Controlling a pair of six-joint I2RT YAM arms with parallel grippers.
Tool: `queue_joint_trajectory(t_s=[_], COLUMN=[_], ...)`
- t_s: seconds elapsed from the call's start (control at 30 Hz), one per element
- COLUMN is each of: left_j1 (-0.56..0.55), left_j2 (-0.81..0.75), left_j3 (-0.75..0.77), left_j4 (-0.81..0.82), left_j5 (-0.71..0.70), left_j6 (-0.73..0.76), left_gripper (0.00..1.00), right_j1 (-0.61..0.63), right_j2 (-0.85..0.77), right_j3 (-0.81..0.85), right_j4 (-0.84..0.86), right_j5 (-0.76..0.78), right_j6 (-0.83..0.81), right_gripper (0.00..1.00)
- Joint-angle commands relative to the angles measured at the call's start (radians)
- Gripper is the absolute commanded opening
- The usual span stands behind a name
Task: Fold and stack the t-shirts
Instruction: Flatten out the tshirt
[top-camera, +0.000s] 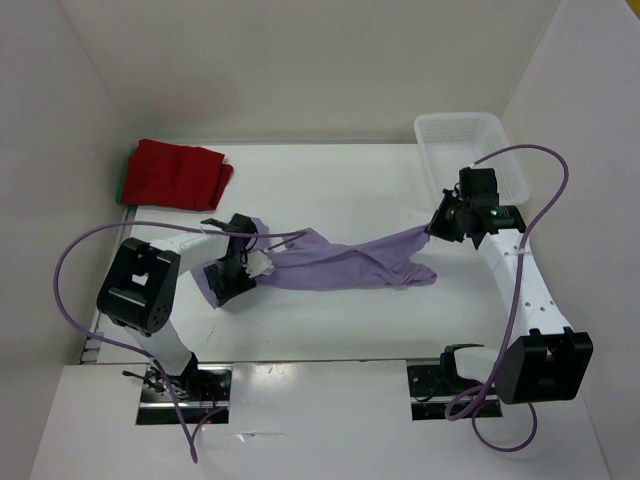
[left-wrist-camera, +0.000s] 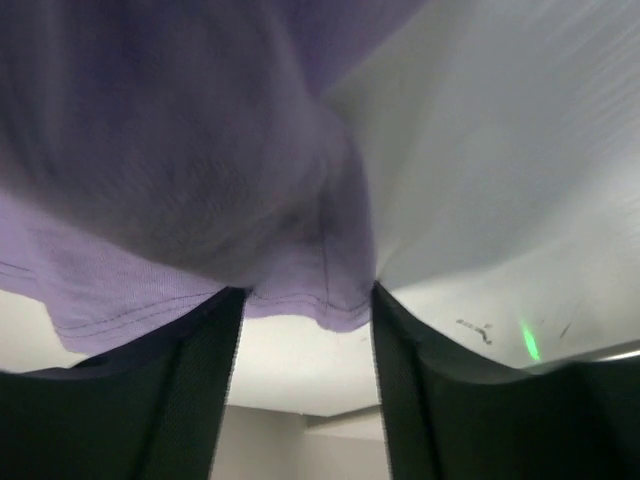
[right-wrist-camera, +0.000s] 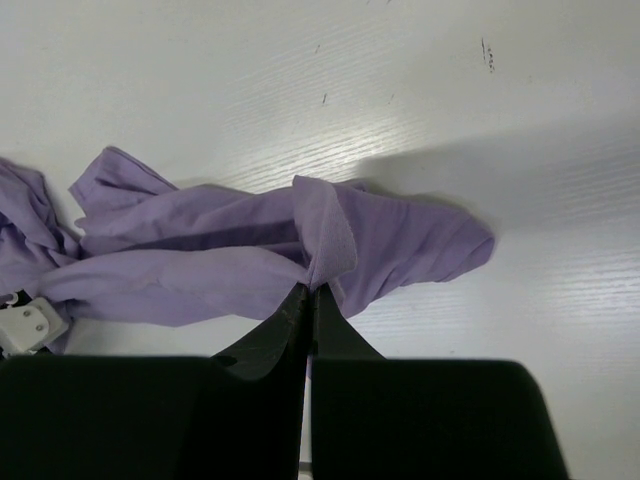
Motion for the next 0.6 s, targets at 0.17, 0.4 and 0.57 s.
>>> queue_joint_trajectory(t_s=[0.17, 0.4, 0.57], left_j1=[0.084, 0.113, 0.141], left_j2=[0.108, -0.077, -0.412], left_j3=[-0.033, 0.033, 0.291], left_j4=[0.126, 0.084, -0.022], left_j5=[0.054, 0.132, 0.098], left_j6=[-0.008, -0.008, 0.039], left_gripper=[0.29, 0.0, 0.0], right_j1=[-0.01, -0.01, -0.01], right_j2=[-0.036, -0.047, -0.067], right_j3=[0.041, 0.096, 0.344], right_j4=[0.006, -0.022, -0.121], right_j5=[0.013, 0.002, 0.077], right_j6=[-0.025, -0.025, -0.058], right_gripper=[0.0, 0.0, 0.0])
